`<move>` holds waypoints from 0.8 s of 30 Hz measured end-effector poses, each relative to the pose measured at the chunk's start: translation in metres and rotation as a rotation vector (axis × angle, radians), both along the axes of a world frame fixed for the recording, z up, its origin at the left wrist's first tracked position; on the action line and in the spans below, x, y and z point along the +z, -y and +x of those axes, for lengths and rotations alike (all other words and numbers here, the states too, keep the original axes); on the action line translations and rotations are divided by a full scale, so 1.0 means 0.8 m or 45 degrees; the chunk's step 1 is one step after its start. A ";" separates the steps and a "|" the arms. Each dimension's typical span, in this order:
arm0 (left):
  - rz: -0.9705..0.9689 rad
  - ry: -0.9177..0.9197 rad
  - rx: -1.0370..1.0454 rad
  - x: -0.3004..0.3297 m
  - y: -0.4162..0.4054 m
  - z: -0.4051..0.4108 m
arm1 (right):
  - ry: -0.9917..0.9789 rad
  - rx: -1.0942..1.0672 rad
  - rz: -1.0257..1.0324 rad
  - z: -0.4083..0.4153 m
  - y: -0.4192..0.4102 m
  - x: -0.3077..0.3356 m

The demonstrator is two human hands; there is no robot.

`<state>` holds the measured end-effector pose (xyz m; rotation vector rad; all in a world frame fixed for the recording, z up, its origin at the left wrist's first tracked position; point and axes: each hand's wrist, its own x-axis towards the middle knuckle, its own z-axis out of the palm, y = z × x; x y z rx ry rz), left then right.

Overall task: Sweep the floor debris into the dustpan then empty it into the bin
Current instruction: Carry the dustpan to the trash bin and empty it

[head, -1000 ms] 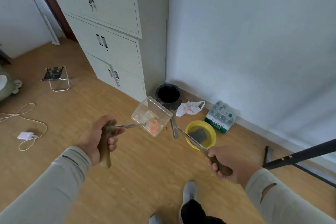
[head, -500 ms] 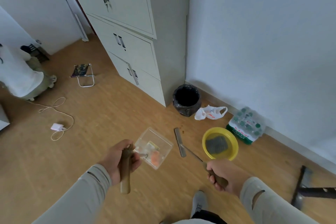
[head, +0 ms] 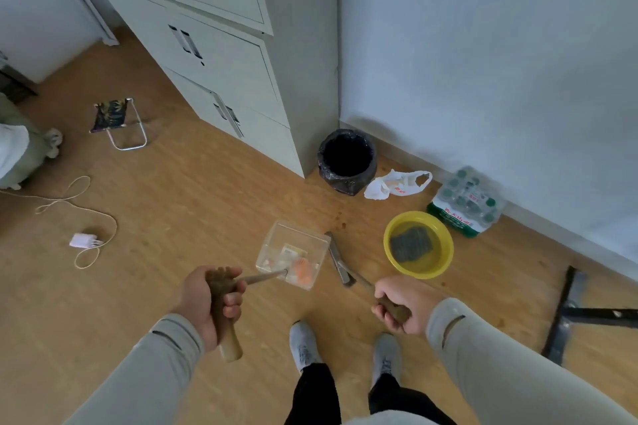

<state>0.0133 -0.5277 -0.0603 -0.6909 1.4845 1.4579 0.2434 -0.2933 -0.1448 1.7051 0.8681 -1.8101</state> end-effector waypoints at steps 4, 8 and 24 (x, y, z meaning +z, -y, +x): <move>-0.007 0.146 -0.139 -0.010 -0.010 -0.034 | -0.037 -0.186 -0.092 -0.013 0.007 -0.005; 0.003 0.281 -0.280 -0.023 -0.017 -0.057 | -0.071 -0.324 -0.182 -0.028 0.020 -0.012; 0.099 0.315 -0.334 -0.007 -0.009 -0.121 | 0.013 -0.250 0.202 -0.042 0.010 0.063</move>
